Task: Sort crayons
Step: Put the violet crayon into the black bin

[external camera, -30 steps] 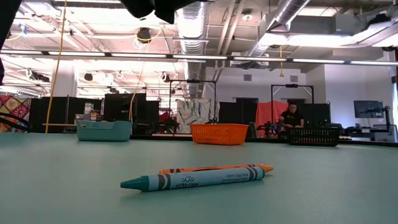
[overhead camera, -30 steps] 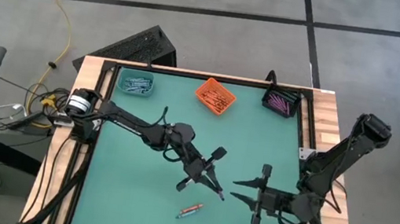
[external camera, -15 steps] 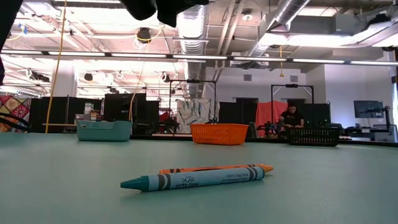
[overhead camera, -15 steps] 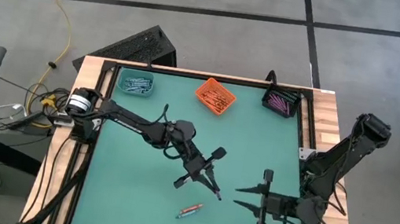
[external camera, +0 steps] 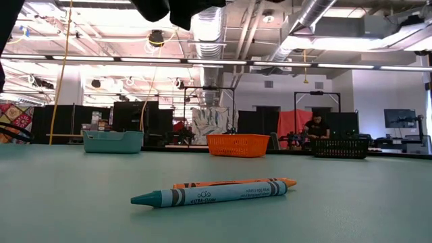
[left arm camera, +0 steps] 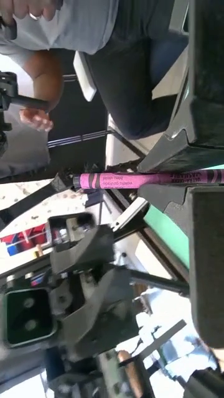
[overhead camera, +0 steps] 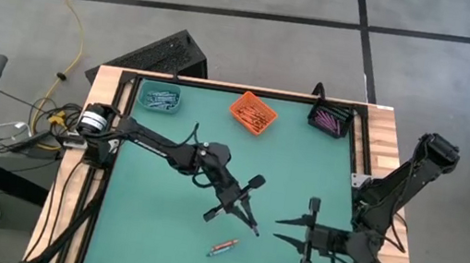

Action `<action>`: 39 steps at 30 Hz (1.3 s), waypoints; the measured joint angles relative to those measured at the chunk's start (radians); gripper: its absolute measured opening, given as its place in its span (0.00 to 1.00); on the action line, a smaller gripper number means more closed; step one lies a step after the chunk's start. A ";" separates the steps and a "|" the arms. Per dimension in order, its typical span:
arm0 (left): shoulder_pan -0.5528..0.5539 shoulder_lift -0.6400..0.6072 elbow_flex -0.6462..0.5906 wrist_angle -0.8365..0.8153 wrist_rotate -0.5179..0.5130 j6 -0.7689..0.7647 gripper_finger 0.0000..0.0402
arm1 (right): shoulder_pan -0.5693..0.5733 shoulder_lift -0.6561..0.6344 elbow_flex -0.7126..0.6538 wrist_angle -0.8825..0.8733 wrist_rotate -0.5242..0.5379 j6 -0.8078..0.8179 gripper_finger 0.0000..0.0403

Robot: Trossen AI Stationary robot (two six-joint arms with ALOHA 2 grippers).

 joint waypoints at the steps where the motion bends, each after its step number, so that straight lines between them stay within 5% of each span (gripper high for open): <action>1: 0.000 0.000 0.000 -0.013 0.000 0.000 0.00 | 0.000 0.000 0.000 0.000 0.000 0.000 0.35; 20: 0.004 0.000 0.000 -0.065 -0.001 0.017 0.00 | -0.058 0.000 0.000 0.077 0.000 0.034 0.35; 28: 0.004 0.000 0.000 -0.064 -0.009 0.016 0.00 | -0.119 0.000 0.000 0.085 -0.006 0.174 0.35; 39: 0.004 0.000 0.000 -0.048 -0.011 0.016 0.00 | -0.116 0.000 0.000 0.095 -0.257 -0.082 0.36</action>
